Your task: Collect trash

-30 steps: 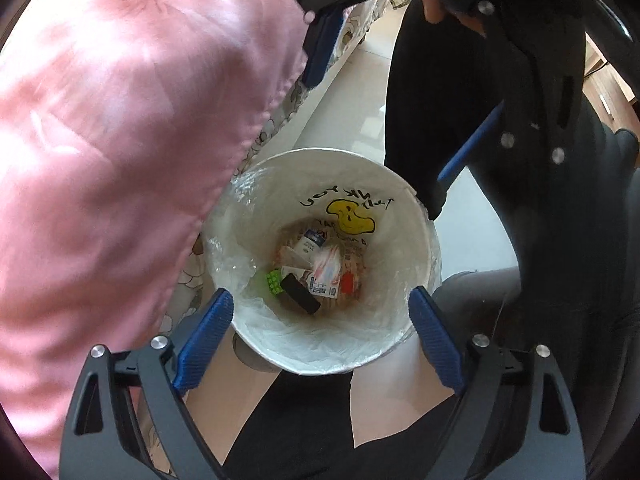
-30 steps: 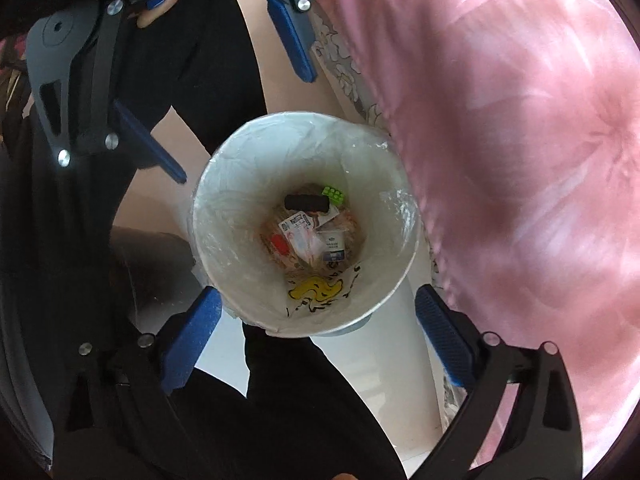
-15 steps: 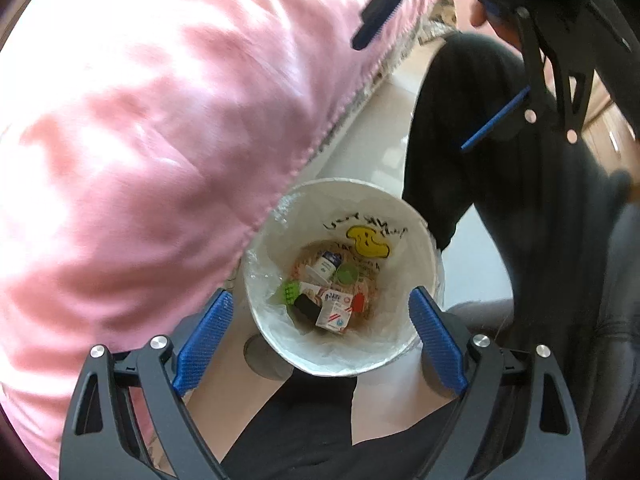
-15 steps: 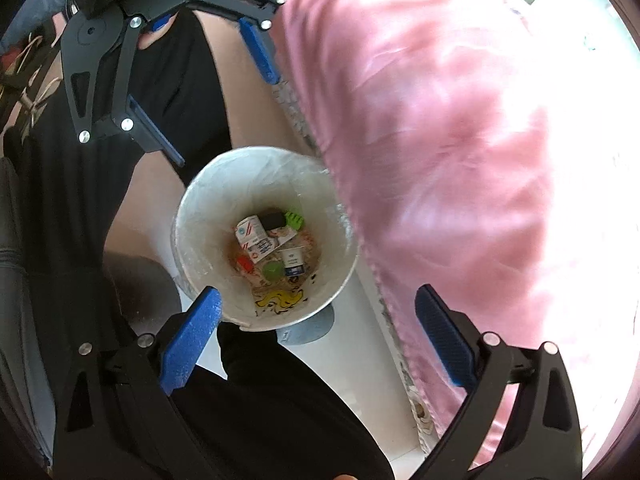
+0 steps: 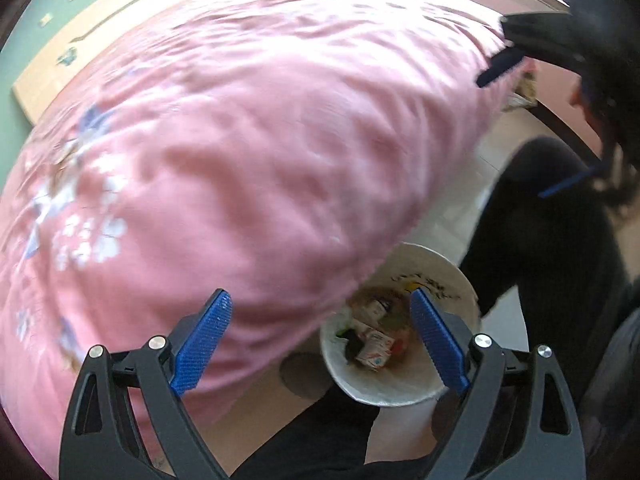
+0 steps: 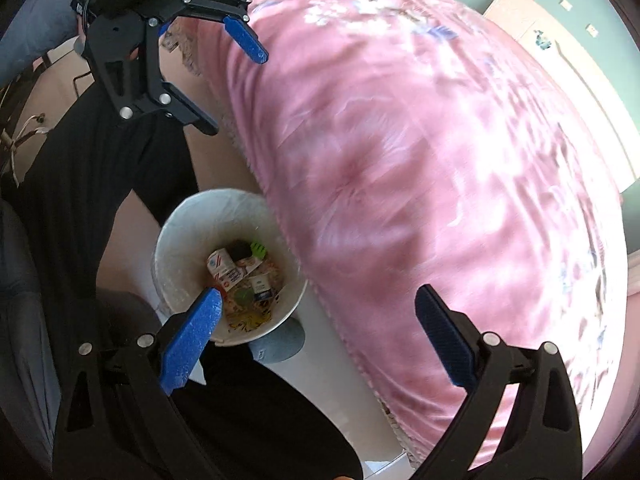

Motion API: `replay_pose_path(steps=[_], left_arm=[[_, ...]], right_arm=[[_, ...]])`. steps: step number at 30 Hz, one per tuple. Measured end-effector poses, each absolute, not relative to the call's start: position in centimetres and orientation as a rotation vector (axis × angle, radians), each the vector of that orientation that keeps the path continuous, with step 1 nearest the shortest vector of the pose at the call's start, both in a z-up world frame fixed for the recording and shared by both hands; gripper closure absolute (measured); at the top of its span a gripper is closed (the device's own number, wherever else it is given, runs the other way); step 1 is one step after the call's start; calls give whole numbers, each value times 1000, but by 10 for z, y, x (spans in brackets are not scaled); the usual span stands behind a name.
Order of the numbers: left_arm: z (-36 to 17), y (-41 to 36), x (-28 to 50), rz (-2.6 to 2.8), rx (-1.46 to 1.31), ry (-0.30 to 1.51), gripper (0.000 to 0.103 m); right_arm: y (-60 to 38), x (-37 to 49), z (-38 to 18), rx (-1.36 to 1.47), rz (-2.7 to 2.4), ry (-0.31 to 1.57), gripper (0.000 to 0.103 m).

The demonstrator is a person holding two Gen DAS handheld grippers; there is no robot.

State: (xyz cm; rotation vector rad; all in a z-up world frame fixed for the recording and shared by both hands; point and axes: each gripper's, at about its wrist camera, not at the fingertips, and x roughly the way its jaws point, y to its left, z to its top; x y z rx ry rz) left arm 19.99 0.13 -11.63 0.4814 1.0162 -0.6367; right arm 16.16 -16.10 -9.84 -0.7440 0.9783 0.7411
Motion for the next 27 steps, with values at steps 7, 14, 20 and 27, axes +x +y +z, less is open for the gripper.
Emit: replay_pose_path(steps=[7, 14, 20, 27], left_arm=[[-91, 13, 210, -449, 319, 1009, 11], [-59, 29, 200, -232, 170, 975, 9], [-28, 30, 175, -57, 138, 889, 8], [7, 30, 135, 91, 75, 810, 7]], right_arm=[[-143, 167, -64, -626, 559, 864, 8], [-135, 166, -35, -420, 420, 889, 8], [-134, 151, -3, -279, 247, 849, 8], [-136, 104, 20, -126, 68, 788, 8]])
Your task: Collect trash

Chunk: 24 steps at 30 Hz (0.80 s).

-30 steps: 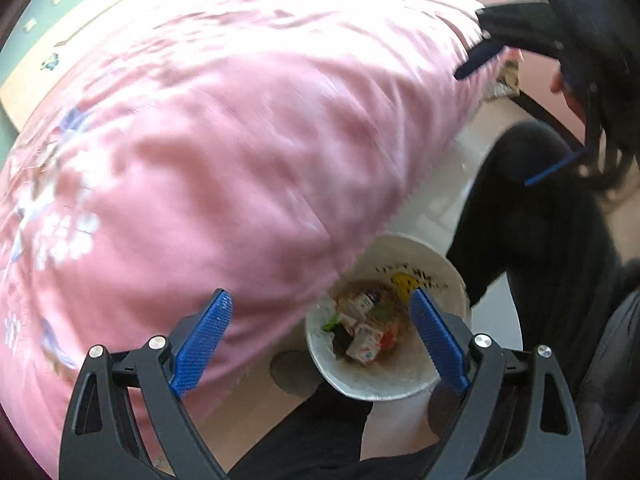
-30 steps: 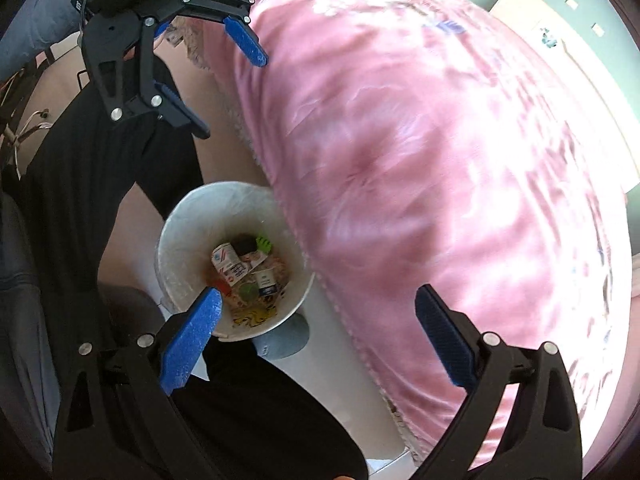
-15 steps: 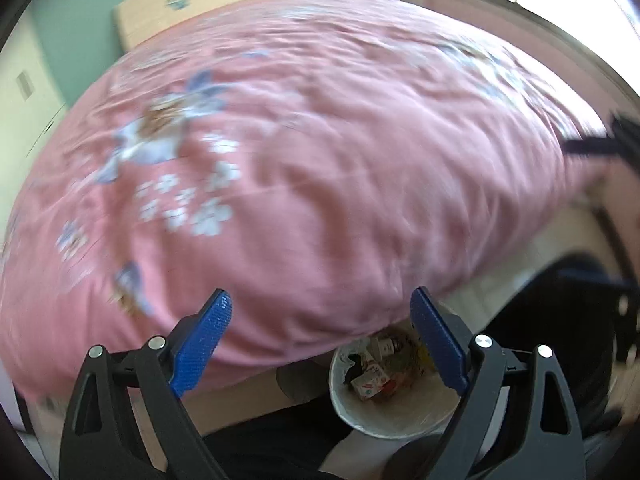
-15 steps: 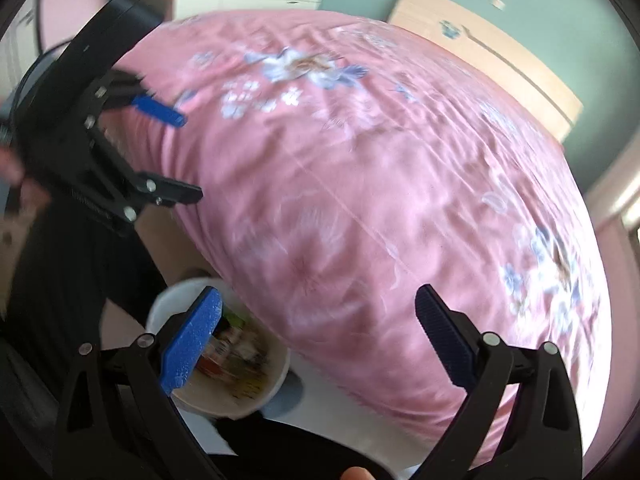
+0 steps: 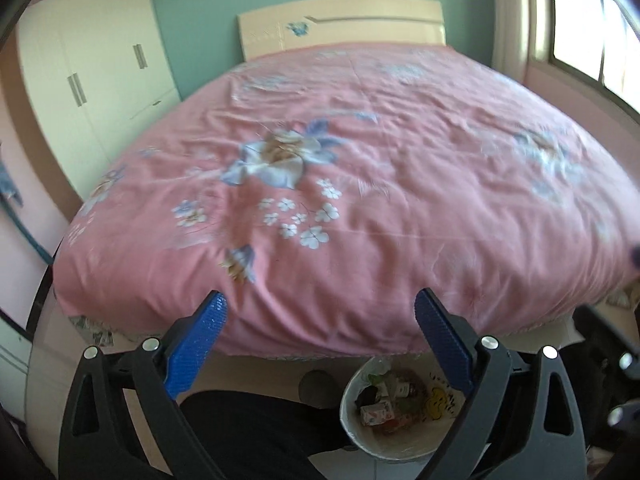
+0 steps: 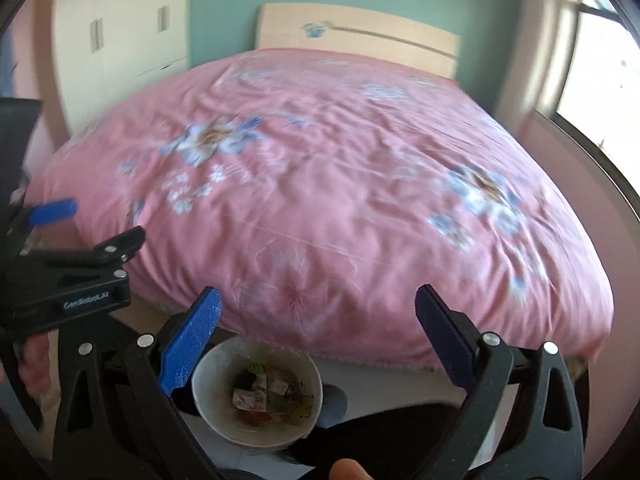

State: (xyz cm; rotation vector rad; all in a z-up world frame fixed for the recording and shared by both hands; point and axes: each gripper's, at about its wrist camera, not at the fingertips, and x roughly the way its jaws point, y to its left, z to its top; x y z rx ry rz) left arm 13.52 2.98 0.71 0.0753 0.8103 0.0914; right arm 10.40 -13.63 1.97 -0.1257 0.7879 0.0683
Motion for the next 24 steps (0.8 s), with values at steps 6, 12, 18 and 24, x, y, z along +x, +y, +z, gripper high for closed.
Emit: replay_pose_path(steps=[6, 12, 18, 24], left_arm=[[29, 38, 87, 167, -30, 745, 6], [30, 41, 53, 188, -67, 738, 6], [8, 27, 31, 133, -32, 780, 6], [-3, 23, 16, 147, -34, 801, 6]], right_arm=[[-145, 64, 25, 16, -14, 777, 8], [-150, 31, 20, 85, -53, 769, 8], [-146, 13, 13, 45, -76, 769, 8], [-149, 3, 8, 47, -78, 787, 8]])
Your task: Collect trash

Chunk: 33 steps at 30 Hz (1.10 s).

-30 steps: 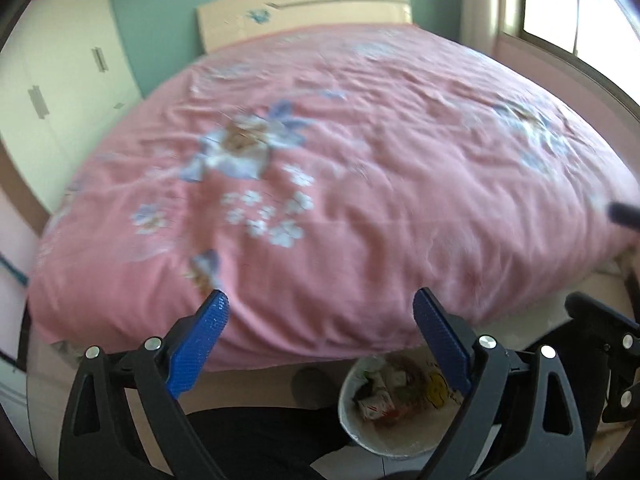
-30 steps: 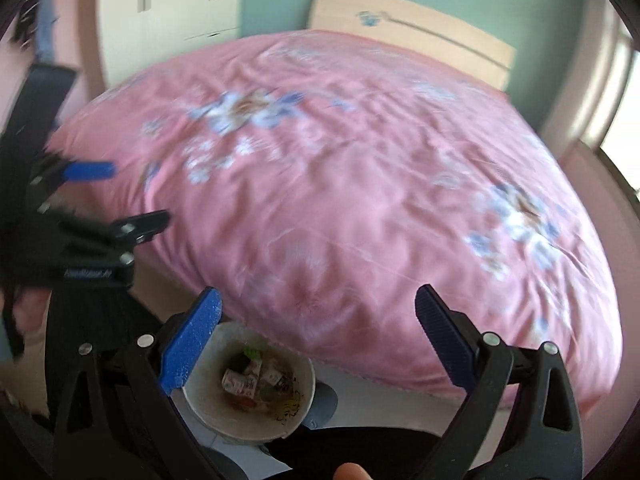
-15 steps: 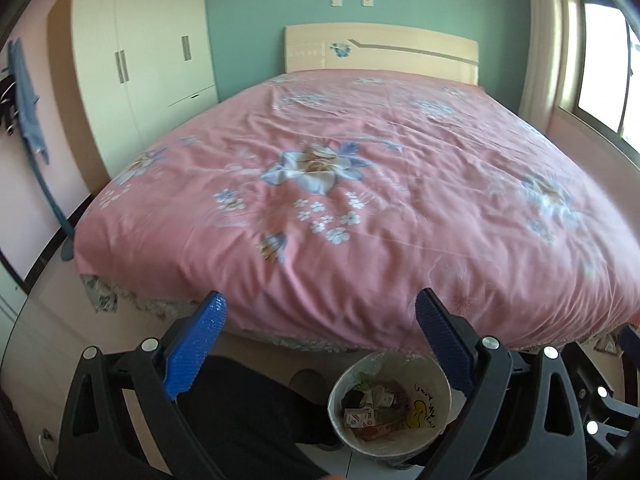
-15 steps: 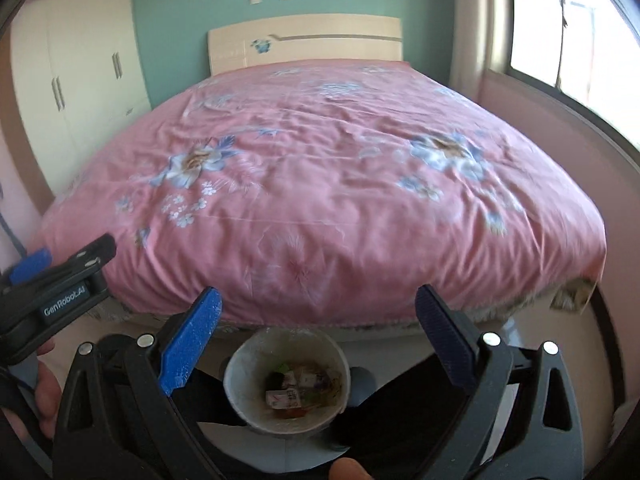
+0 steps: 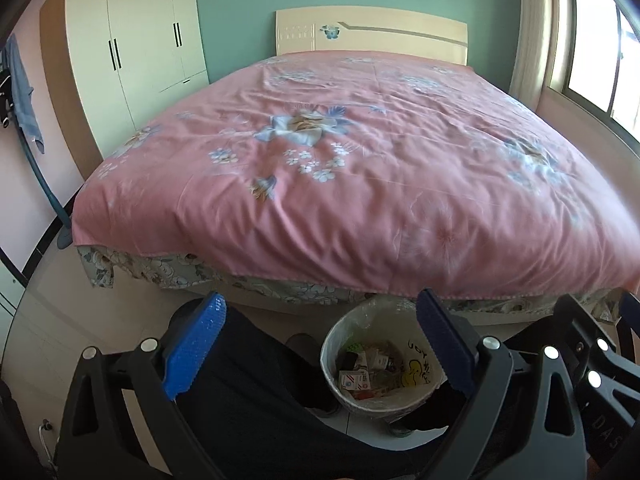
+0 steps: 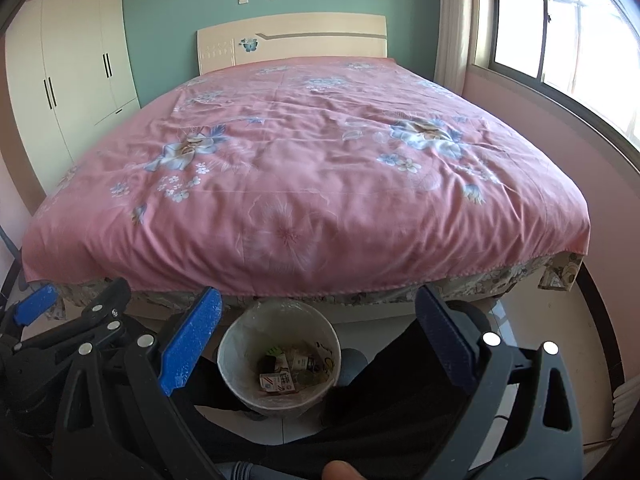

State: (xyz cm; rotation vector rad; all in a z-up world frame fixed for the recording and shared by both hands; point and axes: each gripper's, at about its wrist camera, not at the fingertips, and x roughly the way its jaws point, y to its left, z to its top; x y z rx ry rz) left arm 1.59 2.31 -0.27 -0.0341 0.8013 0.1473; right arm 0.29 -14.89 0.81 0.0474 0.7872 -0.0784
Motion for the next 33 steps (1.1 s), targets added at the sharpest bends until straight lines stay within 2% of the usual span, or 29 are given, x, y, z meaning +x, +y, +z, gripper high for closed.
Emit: replay_pose_path(steps=[33], left_arm=[[17, 17, 4, 126, 1, 743, 6]], right_arm=[[-152, -14, 27, 41, -102, 712, 8]])
